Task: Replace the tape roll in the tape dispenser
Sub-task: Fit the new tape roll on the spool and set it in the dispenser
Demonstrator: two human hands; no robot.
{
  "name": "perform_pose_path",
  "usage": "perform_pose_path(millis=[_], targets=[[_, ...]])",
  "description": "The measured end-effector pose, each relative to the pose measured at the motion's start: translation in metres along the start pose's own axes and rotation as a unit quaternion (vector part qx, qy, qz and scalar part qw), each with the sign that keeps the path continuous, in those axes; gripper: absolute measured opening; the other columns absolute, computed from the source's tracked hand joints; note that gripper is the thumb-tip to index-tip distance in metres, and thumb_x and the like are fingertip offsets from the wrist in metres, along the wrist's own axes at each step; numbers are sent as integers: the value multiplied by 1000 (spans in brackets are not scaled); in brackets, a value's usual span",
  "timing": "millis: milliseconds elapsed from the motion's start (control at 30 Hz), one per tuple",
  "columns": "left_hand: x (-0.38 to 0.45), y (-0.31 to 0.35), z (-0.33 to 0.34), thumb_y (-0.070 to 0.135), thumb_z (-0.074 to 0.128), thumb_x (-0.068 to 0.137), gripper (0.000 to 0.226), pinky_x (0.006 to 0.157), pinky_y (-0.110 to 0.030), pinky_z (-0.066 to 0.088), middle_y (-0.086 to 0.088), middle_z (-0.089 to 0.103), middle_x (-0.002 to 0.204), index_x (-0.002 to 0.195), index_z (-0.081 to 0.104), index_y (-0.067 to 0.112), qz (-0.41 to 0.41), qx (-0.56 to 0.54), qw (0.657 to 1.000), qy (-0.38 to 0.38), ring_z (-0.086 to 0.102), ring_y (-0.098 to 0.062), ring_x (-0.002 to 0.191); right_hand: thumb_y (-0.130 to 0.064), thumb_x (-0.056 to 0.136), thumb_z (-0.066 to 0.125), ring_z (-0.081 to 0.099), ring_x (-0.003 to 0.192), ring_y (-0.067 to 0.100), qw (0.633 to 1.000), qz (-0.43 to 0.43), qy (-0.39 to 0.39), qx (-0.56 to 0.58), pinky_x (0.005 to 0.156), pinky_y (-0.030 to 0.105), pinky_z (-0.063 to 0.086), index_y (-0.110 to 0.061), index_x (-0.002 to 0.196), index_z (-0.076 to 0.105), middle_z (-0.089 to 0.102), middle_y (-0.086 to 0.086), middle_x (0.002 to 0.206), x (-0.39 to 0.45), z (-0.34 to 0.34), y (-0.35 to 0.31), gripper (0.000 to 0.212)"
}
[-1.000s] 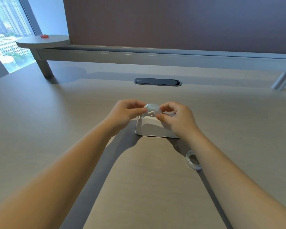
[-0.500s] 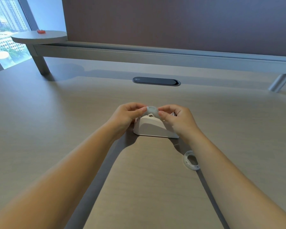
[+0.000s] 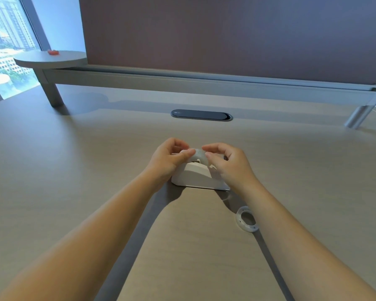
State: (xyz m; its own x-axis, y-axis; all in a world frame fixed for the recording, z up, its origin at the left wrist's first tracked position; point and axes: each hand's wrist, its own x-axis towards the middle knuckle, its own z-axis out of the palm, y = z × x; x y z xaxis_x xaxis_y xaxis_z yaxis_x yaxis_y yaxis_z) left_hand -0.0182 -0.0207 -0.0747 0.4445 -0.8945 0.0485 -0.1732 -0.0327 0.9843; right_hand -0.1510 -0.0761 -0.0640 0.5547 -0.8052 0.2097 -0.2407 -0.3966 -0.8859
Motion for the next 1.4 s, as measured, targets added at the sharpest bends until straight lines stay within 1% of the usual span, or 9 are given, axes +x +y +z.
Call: perform_pose_path(millis=[367,500,733,867,1033,1100,1200,1300,1400], targets=[[2,0,1,25,57,80,24,63,-19,38,5,52,83,99,47,13,-10,0,1000,-3,48,-7,75,-19,82,56,53,70,13,997,-25,40,-62,61,22,42,-6,85,69,62,5,79,8,6,-12,18],[-2,-1,-4,22,56,81,28,75,-21,42,-3,55,98,106,48,12,-8,-8,1000,-23,52,-13,87,-16,82,51,57,77,23,981,-83,60,-165,73,39,46,-5,79,68,70,13,83,9,6,-15,20],[-6,-4,-11,17,57,79,19,82,-26,47,-3,59,99,98,54,18,0,-19,999,-51,54,-18,95,-21,86,43,47,83,20,933,-142,48,-328,74,27,20,-6,84,64,67,10,91,10,0,-14,25],[-8,-2,-12,15,56,80,10,76,-23,47,2,61,86,86,60,22,-3,-26,998,-61,56,-10,83,-18,85,44,50,88,25,952,-84,20,-294,76,31,23,-6,81,61,66,9,89,12,-3,-10,21],[-7,-2,-10,14,58,79,11,81,-27,46,2,61,84,80,62,24,3,-26,998,-55,55,-12,83,-18,84,44,44,71,22,992,41,-10,-121,72,36,35,-12,67,51,48,-3,61,15,-4,-8,20],[-7,-2,-10,14,58,79,12,80,-26,45,2,62,83,79,62,25,4,-26,998,-56,55,-12,83,-26,84,47,46,73,22,993,61,-26,-93,72,37,38,-14,64,49,51,1,66,16,-6,-11,24],[-7,-2,-11,15,59,78,10,73,-22,46,2,62,83,80,61,25,11,-23,998,-59,56,-10,81,-37,81,55,43,62,14,991,87,-72,-67,57,27,34,-15,60,44,48,1,65,14,-8,-17,32],[-8,-2,-10,16,61,77,11,66,-14,49,4,60,84,85,59,23,15,-18,997,-68,56,-8,79,-32,77,63,39,57,12,989,124,-72,-42,52,26,29,-17,56,41,45,0,60,16,-9,-15,34],[-8,-2,-9,14,63,75,16,72,-19,47,4,59,86,85,57,25,11,-6,998,-68,54,-11,84,-28,75,66,40,59,14,985,160,-56,-13,53,26,30,-15,55,43,47,2,61,19,-14,-14,32]])
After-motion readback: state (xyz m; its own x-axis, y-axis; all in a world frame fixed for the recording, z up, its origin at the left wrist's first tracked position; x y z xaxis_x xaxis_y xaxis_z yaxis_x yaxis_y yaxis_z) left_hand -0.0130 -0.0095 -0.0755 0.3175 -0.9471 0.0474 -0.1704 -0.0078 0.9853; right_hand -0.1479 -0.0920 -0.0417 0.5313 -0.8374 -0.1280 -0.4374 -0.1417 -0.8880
